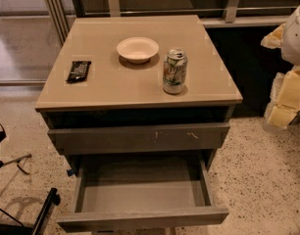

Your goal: Place 7up can into middle drawer

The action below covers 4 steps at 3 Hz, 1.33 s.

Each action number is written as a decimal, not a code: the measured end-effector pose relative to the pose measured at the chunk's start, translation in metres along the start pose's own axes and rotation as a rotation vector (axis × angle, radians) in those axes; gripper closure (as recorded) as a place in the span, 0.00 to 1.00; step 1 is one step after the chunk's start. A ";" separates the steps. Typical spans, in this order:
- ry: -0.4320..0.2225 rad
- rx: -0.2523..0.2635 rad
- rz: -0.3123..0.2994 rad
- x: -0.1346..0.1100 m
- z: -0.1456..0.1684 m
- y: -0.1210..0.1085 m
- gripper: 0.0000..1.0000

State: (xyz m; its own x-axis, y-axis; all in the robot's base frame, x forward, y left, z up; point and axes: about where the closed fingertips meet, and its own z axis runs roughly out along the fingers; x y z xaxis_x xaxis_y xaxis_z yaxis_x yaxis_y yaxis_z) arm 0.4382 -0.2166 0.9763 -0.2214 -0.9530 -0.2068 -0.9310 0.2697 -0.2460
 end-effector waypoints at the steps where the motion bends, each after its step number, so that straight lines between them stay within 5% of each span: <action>1: -0.001 0.001 0.000 0.000 0.000 0.000 0.00; 4: -0.158 0.081 0.017 -0.022 0.033 -0.083 0.00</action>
Offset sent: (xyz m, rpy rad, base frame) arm 0.0662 -0.0008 -0.0061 0.1151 -0.0904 0.0109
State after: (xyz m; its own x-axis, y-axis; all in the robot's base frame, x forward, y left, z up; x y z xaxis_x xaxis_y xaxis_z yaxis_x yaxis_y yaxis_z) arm 0.5300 -0.2136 0.9705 -0.1826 -0.9162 -0.3567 -0.8996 0.3021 -0.3154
